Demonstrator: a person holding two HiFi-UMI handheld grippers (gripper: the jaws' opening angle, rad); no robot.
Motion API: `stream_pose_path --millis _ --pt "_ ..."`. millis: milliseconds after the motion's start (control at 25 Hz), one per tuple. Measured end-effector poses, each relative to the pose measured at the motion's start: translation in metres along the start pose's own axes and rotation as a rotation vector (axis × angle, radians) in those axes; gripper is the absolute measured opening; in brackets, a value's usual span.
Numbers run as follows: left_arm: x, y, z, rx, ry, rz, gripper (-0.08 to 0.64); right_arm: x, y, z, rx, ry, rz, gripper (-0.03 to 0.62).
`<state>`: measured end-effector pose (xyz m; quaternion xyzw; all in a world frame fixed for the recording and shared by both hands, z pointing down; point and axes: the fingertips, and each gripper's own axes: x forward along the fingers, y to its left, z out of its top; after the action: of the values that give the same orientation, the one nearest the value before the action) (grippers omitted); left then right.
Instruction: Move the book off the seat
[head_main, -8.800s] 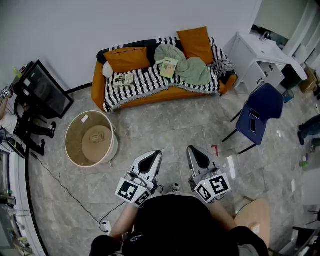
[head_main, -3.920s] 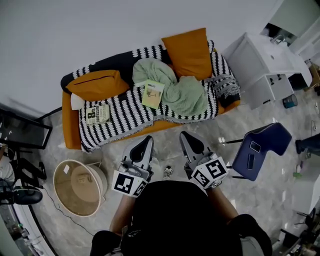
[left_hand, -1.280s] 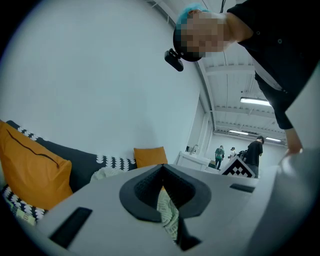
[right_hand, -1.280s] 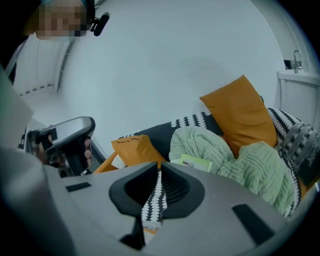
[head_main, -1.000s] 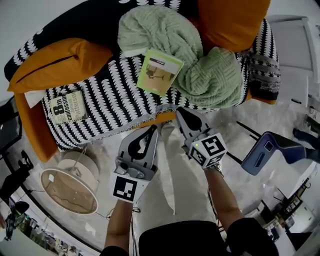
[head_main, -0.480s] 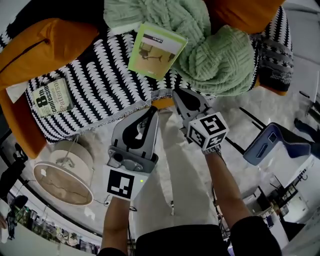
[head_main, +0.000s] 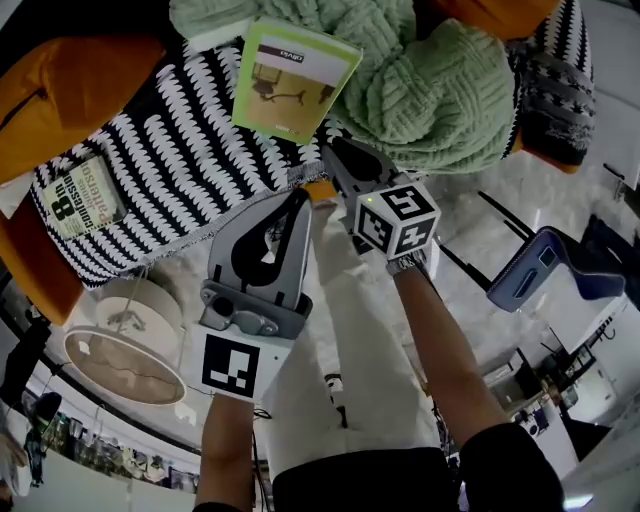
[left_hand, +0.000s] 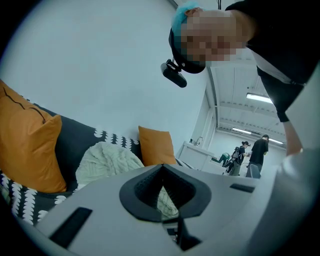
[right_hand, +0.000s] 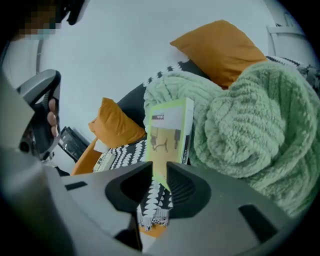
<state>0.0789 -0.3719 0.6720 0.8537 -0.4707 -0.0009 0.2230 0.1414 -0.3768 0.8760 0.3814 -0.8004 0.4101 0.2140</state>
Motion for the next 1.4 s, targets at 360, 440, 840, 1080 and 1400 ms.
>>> stream_pose_path --millis 360,440,840,1080,1400 --pt "0.007 0.009 0.003 0.005 0.015 -0.002 0.011 0.042 -0.022 -0.011 0.037 0.031 -0.002 0.237" --pt "0.007 0.011 0.002 -0.004 0.014 0.004 0.011 0.051 -0.025 -0.014 0.026 0.050 -0.006 0.247" --pt "0.012 0.026 -0.006 -0.030 0.026 0.036 0.011 0.089 -0.041 -0.008 0.055 0.019 -0.032 0.273" --pt "0.012 0.034 -0.008 -0.031 0.026 0.065 0.011 0.099 -0.037 0.006 0.065 -0.006 0.072 0.275" --pt "0.010 0.030 -0.005 -0.017 0.039 0.070 0.011 0.088 -0.014 0.019 0.023 -0.022 0.167 0.275"
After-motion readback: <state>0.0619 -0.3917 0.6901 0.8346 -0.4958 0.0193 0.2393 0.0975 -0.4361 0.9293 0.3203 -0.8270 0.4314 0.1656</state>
